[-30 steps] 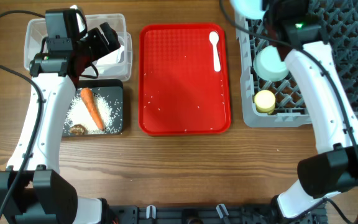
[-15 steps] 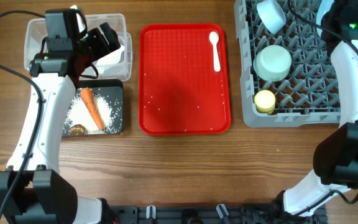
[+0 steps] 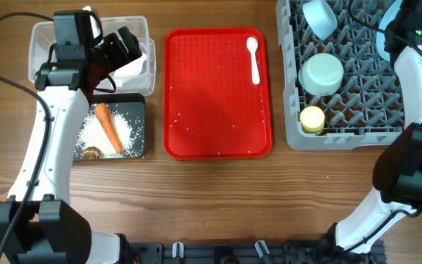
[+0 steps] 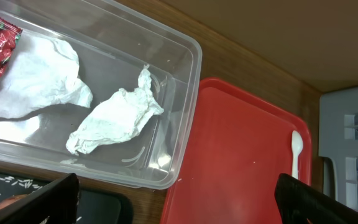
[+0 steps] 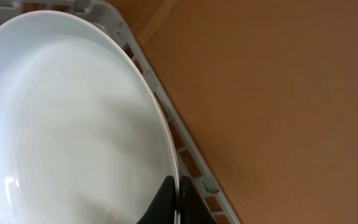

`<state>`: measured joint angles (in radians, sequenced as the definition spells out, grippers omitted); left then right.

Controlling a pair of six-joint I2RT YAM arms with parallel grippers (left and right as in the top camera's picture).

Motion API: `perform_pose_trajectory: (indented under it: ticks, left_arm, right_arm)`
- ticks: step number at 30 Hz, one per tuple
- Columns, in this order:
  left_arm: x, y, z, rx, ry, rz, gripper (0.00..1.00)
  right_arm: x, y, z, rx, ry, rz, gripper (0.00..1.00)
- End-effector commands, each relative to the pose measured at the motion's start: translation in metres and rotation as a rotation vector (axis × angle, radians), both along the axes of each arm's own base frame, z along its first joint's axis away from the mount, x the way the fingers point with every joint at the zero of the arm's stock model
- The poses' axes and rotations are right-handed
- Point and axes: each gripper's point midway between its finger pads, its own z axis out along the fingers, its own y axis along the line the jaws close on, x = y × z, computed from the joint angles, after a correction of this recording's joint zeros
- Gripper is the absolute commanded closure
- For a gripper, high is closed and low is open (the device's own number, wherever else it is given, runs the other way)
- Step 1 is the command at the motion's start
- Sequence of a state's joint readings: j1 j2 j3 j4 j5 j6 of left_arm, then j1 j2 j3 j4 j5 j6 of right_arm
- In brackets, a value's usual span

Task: Sort waste into correct bins and load items into the dishwasher rack
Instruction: 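Carry the light-blue plate right and stand it in the dish rack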

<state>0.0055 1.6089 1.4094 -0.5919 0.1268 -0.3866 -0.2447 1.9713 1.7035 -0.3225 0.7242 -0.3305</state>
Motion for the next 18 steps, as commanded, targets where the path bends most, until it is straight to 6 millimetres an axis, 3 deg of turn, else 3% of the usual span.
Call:
perform_pose_trajectory:
  ticks: [1, 4, 5, 6, 7, 8, 10, 12, 15, 17, 18]
  left_arm:
    - [0.002, 0.001, 0.002, 0.020, -0.009, -0.005, 0.00]
    - [0.002, 0.001, 0.002, 0.020, -0.009, -0.005, 0.00]
    - [0.002, 0.001, 0.002, 0.020, -0.009, -0.005, 0.00]
    - [0.002, 0.001, 0.002, 0.020, -0.009, -0.005, 0.00]
    - [0.002, 0.001, 0.002, 0.020, -0.009, -0.005, 0.00]
    - [0.002, 0.001, 0.002, 0.020, -0.009, -0.005, 0.00]
    - [0.002, 0.001, 0.002, 0.020, -0.009, -0.005, 0.00]
    - [0.002, 0.001, 0.002, 0.020, -0.009, -0.005, 0.00]
    - [0.002, 0.001, 0.002, 0.020, -0.009, -0.005, 0.00]
    - [0.002, 0.001, 0.002, 0.020, -0.009, -0.005, 0.00]
    - [0.002, 0.001, 0.002, 0.020, -0.009, -0.005, 0.00]
  right_arm:
    - [0.007, 0.010, -0.028, 0.081, 0.015, 0.039, 0.96]
    - [0.007, 0.011, -0.038, 0.091, 0.043, 0.040, 0.92]
    - [0.007, 0.011, -0.039, 0.092, 0.040, 0.039, 0.81]
    - [0.006, 0.012, -0.040, 0.111, 0.024, 0.024, 0.44]
    - [0.004, 0.016, -0.040, 0.132, 0.010, 0.011, 0.28]
    - [0.004, 0.021, -0.038, 0.154, -0.012, 0.009, 0.20]
    - [0.011, 0.038, -0.030, 0.197, -0.041, 0.070, 0.16]
    - [0.018, 0.059, -0.010, 0.236, -0.093, 0.155, 0.16]
    - [0.019, 0.105, 0.051, 0.317, -0.251, 0.306, 0.14]
    - [0.020, 0.145, 0.077, 0.390, -0.294, 0.462, 0.14]
    - [0.017, 0.181, 0.092, 0.463, -0.313, 0.604, 0.15]
